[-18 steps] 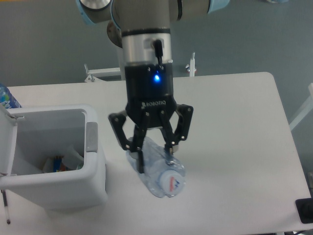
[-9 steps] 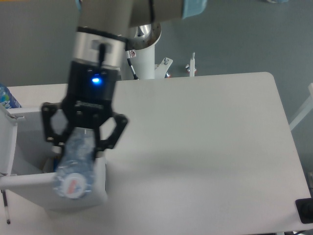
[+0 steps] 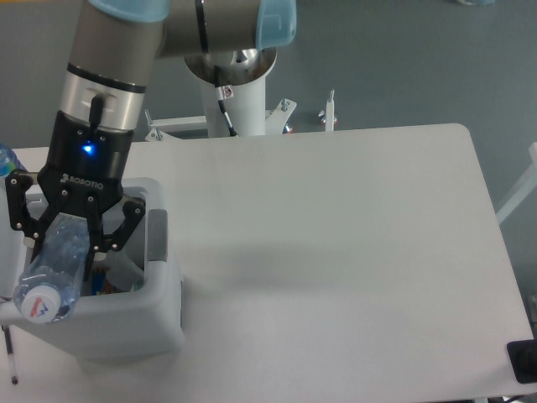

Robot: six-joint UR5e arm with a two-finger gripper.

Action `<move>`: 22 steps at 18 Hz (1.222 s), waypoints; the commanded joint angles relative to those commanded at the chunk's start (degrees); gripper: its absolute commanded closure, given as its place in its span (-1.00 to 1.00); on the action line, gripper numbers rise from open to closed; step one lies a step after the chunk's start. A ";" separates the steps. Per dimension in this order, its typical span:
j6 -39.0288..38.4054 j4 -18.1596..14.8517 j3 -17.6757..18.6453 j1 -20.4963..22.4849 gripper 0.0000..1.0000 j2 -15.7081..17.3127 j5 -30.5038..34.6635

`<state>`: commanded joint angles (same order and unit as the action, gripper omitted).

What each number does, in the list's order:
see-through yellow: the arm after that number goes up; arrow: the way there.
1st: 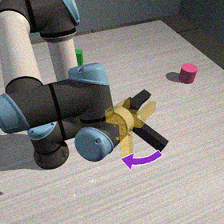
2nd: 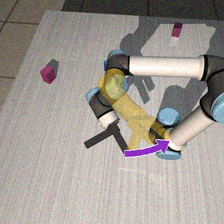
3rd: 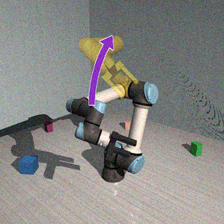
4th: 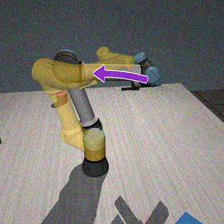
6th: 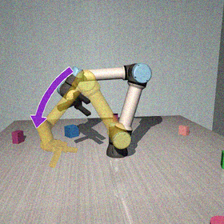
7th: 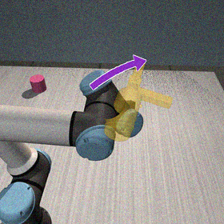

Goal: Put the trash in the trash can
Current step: 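Carry the bottle over the white bin and lower it inside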

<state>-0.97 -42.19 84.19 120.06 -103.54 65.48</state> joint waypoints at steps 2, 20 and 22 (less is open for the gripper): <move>1.06 0.00 0.27 -0.62 -0.24 -0.09 0.00; 3.08 -0.18 -1.04 7.63 -1.00 2.20 0.53; 3.70 -0.35 -2.71 10.36 -1.00 2.29 0.70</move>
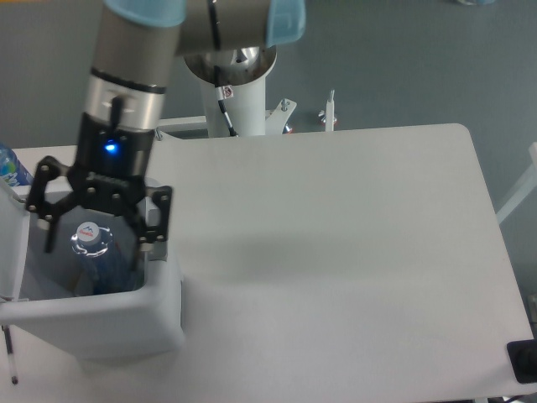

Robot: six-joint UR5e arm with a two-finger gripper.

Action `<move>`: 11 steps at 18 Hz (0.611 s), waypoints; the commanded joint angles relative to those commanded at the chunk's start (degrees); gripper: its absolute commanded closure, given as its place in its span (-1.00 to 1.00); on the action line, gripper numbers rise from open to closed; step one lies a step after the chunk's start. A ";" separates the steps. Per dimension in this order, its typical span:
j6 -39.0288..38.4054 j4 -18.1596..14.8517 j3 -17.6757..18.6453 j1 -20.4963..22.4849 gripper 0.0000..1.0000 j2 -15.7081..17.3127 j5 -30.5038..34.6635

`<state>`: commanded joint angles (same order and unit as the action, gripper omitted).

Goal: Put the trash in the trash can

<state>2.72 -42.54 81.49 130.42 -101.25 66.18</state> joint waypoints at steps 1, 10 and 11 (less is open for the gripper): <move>0.26 -0.18 -0.79 1.40 -1.00 -0.09 0.17; 16.68 -1.84 1.12 12.22 -1.00 2.55 11.16; 20.18 -2.02 1.65 13.27 -1.00 2.90 11.34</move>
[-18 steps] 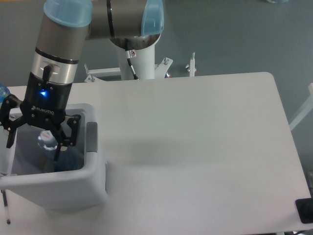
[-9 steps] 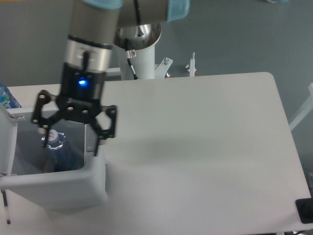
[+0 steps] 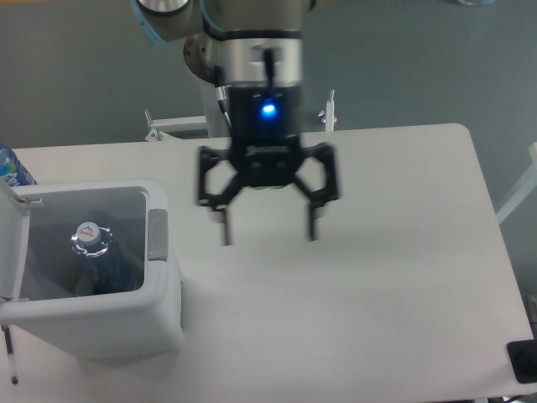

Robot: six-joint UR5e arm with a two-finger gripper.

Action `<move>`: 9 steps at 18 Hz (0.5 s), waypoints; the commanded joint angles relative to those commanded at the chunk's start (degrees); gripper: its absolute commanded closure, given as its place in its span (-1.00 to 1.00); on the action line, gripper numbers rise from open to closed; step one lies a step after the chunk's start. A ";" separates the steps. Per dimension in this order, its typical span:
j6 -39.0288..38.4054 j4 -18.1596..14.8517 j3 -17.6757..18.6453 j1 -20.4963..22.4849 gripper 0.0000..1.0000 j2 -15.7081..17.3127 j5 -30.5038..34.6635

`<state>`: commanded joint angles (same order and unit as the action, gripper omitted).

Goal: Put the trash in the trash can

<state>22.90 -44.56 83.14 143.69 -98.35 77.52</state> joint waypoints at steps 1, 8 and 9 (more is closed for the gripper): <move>3.69 -0.44 0.70 1.14 -1.00 0.53 0.44; 28.40 -7.54 5.19 9.76 -1.00 5.71 1.67; 29.29 -8.95 5.71 10.98 -1.00 6.67 1.67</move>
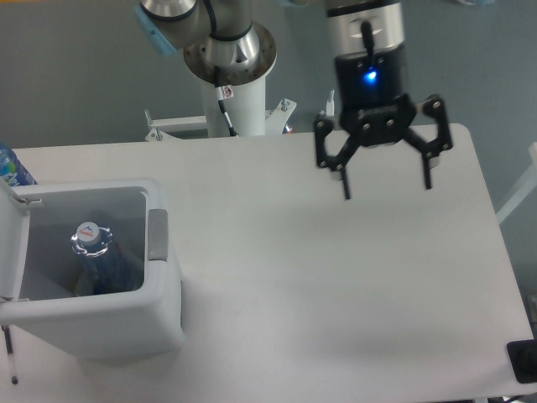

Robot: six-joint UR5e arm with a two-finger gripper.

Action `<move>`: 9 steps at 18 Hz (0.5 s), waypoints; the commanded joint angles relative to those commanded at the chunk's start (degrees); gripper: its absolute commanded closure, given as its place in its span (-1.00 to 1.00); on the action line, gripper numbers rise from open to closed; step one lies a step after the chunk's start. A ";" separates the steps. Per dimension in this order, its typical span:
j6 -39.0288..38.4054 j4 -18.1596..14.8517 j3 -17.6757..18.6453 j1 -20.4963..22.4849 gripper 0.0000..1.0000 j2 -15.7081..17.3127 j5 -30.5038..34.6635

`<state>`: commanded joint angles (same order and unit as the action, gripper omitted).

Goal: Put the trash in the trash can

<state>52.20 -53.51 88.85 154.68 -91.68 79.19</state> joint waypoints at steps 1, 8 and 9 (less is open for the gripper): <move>0.10 -0.80 0.35 1.06 -1.00 0.62 0.00; 7.11 -5.46 1.76 1.86 -1.00 2.91 2.89; 8.00 -5.72 1.85 1.77 -1.00 3.00 3.16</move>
